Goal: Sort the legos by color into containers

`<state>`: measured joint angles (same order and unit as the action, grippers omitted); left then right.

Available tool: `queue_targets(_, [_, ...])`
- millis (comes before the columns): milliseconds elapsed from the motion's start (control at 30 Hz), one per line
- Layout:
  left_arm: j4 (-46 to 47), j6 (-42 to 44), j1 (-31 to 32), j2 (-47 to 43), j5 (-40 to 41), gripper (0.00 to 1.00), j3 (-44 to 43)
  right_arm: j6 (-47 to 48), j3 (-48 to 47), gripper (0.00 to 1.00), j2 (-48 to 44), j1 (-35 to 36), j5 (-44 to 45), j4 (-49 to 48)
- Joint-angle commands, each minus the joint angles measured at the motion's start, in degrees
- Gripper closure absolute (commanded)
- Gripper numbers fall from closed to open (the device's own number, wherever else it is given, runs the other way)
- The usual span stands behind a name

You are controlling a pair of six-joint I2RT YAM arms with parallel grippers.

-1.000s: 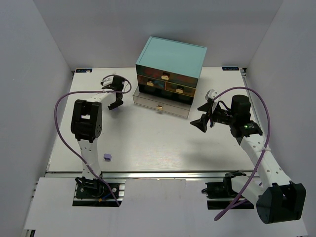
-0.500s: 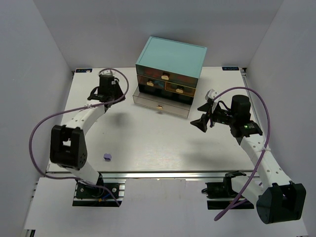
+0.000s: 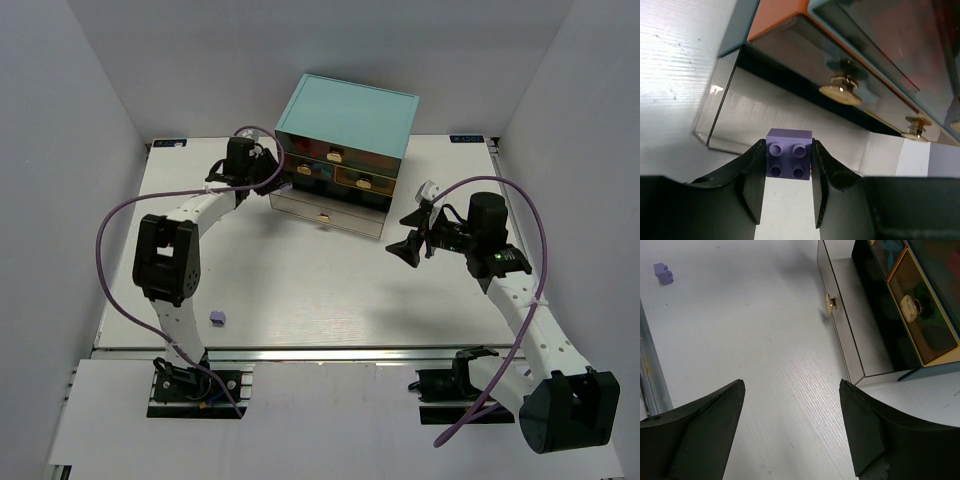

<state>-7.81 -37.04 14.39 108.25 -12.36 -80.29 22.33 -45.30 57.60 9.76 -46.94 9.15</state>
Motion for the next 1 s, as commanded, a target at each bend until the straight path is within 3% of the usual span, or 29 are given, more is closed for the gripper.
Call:
queue_targets(0, [0.3, -2.1, 0.7, 0.4, -1.4, 0.84, -6.4, 0.3, -0.9, 0.19, 0.1, -0.2, -1.2, -0.4])
queue_targets(133, [-1.8, -2.1, 0.7, 4.2, -0.9, 0.57, -10.5, 0.3, -0.9, 0.18, 0.3, 0.0, -1.5, -0.3])
queue_targets(167, [-2.0, -2.1, 0.7, 4.5, -0.9, 0.44, -11.1, 0.3, -1.0, 0.19, 0.4, 0.0, -1.6, -0.2])
queue_targets(267, [-2.6, -1.9, 0.7, 5.0, -1.1, 0.31, -11.9, 0.4, -0.9, 0.18, 0.6, -0.1, -1.5, -0.1])
queue_targets(467, [-3.9, -0.2, 0.2, 1.8, -0.7, 0.27, -10.7, 2.4, -1.3, 0.18, 1.4, 0.2, -3.0, 1.3])
queue_targets(533, [-4.2, 0.7, 0.2, -0.4, -0.6, 0.34, -8.6, 4.1, -1.3, 0.19, 1.9, 0.3, -4.4, 2.8])
queue_targets(600, [-4.3, 1.9, -0.3, -6.1, -0.2, 0.5, -6.1, 7.7, -1.2, 0.21, 2.4, 0.9, -7.6, 4.2])
queue_targets(633, [-4.8, 3.2, -0.3, -8.6, 0.2, 0.75, -2.5, 8.5, -0.8, 0.24, 3.0, 1.7, -8.1, 4.6])
queue_targets(700, [-5.3, 6.1, -0.9, -17.2, 2.1, 0.96, 1.4, 9.6, -0.6, 0.35, 4.2, 4.8, -6.7, 4.1])
queue_targets(767, [-6.0, 8.6, -0.9, -23.9, 6.2, 1.0, 7.9, 9.5, -1.0, 0.43, 5.8, 7.6, -1.8, 2.4])
queue_targets(800, [-5.6, 10.5, -0.9, -31.4, 8.2, 1.0, 10.4, 9.8, -1.8, 0.5, 8.7, 13.0, 0.7, 2.3])
queue_targets(833, [-2.9, 11.3, 0.2, -35.5, 10.8, 0.96, 13.5, 10.1, -2.9, 0.52, 10.7, 15.0, 5.3, 3.1])
queue_targets(867, [-0.6, 12.8, 0.2, -39.7, 16.1, 0.86, 19.7, 10.4, -6.2, 0.53, 12.9, 16.9, 7.8, 3.5])
queue_targets(900, [2.3, 13.8, 0.2, -43.9, 15.7, 0.73, 23.1, 10.5, -8.0, 0.53, 17.8, 23.5, 10.6, 3.9])
queue_targets(933, [5.9, 13.8, 0.2, -50.8, 14.9, 0.52, 26.0, 10.5, -10.1, 0.52, 20.4, 25.7, 16.7, 4.5])
queue_targets(967, [6.4, 14.3, 0.2, -54.0, 16.6, 0.45, 29.6, 10.3, -14.8, 0.49, 23.1, 29.8, 20.0, 4.9])
